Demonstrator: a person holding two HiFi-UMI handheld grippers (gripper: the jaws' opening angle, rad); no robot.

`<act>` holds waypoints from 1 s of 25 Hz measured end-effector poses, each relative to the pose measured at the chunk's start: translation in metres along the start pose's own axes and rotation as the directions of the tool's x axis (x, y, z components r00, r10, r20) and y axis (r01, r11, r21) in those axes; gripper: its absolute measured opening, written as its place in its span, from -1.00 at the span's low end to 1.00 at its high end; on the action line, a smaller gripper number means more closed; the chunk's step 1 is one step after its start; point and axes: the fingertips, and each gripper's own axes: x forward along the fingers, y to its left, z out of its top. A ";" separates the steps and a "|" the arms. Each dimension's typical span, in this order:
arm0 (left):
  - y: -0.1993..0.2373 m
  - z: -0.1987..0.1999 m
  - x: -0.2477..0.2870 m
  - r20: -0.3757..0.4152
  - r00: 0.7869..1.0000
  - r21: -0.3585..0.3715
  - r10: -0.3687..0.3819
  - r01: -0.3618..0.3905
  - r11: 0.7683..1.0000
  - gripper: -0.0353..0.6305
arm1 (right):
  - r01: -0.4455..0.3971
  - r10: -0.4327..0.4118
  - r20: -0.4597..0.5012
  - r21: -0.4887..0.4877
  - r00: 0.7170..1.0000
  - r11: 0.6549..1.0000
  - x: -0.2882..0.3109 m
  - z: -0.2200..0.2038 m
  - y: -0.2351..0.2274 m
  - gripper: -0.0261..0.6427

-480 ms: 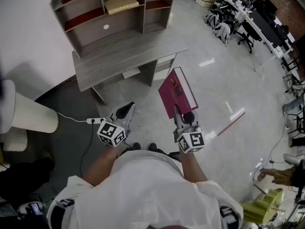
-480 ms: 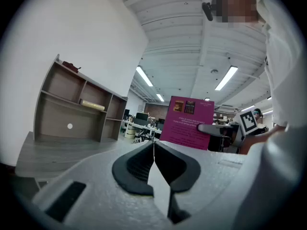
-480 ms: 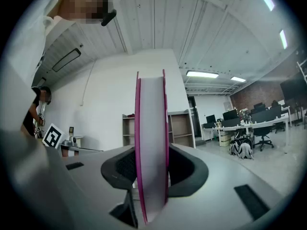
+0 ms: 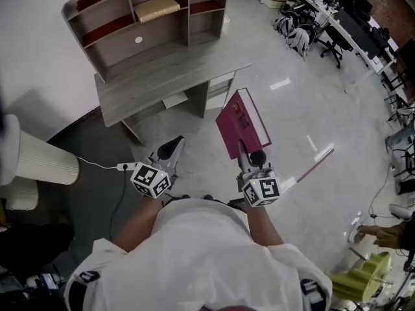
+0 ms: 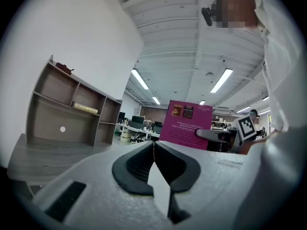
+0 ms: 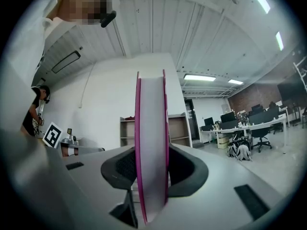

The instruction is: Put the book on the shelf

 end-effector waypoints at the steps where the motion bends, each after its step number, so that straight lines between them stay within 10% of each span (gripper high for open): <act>1: 0.000 0.002 0.002 0.006 1.000 0.004 0.003 -0.003 1.000 -0.84 | -0.001 0.001 0.003 0.001 1.000 1.000 -0.001 0.000 -0.003 -0.49; 25: -0.012 -0.011 0.076 -0.053 0.997 0.081 0.058 -0.054 0.995 -0.84 | -0.025 0.021 0.018 0.267 1.000 0.963 0.011 -0.030 -0.106 -0.49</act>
